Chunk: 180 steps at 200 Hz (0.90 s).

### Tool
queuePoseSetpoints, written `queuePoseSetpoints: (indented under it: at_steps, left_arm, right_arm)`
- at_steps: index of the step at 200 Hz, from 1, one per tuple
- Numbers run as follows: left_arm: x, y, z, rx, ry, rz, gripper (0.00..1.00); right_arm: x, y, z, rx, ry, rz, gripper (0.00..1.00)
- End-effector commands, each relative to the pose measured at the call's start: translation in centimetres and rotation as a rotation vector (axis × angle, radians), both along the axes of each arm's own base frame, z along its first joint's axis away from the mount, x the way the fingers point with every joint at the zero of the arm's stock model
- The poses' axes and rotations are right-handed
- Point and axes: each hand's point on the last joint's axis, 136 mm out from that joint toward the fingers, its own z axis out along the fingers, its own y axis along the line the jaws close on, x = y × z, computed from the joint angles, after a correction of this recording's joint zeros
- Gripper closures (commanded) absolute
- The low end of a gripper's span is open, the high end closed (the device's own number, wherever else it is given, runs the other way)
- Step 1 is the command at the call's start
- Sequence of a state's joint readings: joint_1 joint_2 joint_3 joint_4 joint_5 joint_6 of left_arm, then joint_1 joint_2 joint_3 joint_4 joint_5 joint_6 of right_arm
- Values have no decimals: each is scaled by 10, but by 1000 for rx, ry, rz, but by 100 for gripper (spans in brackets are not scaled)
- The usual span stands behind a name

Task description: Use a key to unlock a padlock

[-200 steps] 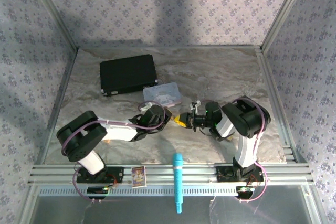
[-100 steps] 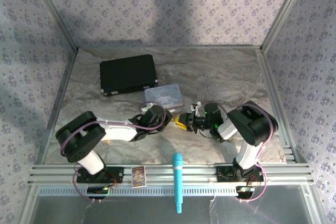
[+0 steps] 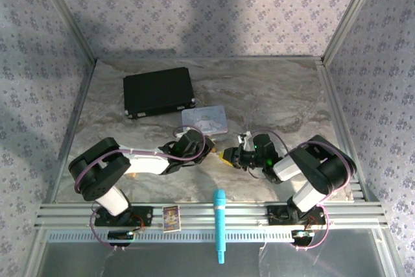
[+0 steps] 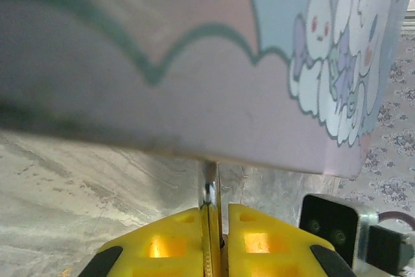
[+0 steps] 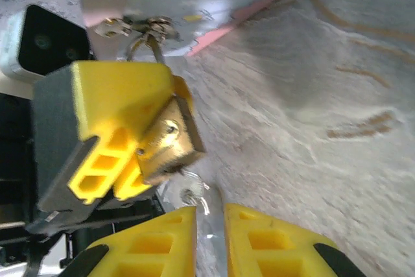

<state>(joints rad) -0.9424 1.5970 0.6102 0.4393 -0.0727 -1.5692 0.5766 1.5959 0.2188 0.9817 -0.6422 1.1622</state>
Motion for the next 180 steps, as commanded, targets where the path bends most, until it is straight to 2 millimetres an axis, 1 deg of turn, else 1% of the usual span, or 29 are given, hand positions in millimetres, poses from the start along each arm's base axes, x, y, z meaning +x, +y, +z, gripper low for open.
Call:
queuePoseSetpoints:
  at_steps: [1,33,60,87,114,128,134,150,152,170,180]
  left_arm:
    - [1,-11,11,-53,20,-17,100]
    - [-2,-12,14,-55,17,-29,100]
    - [-7,-15,16,-51,15,-45,100]
    - [-17,-27,21,-68,15,-88,100]
    - [-28,-36,25,-96,24,-124,100]
    - [-31,-37,27,-95,22,-136,100]
    - [-32,-36,27,-89,23,-138,100]
    - [-30,-27,22,-69,23,-111,100]
    - [-29,-26,22,-66,25,-106,100]
    - [-24,-16,17,-40,31,-77,100]
    - [-21,-10,15,-23,34,-62,100]
  right_arm:
    - [-7,-6,-12,-52,15,-3,81]
    - [0,0,0,-34,-16,5,87]
    - [7,10,13,-15,-44,15,89]
    - [16,23,23,-14,-66,34,90]
    - [24,25,23,-19,-72,21,92]
    - [26,21,21,-28,-73,6,92]
    - [27,21,22,-30,-86,6,91]
    - [25,18,22,-94,-130,29,88]
    - [23,16,18,-117,-127,34,87]
    - [14,-2,7,-347,-195,60,73]
    - [5,-13,3,-475,-234,92,68]
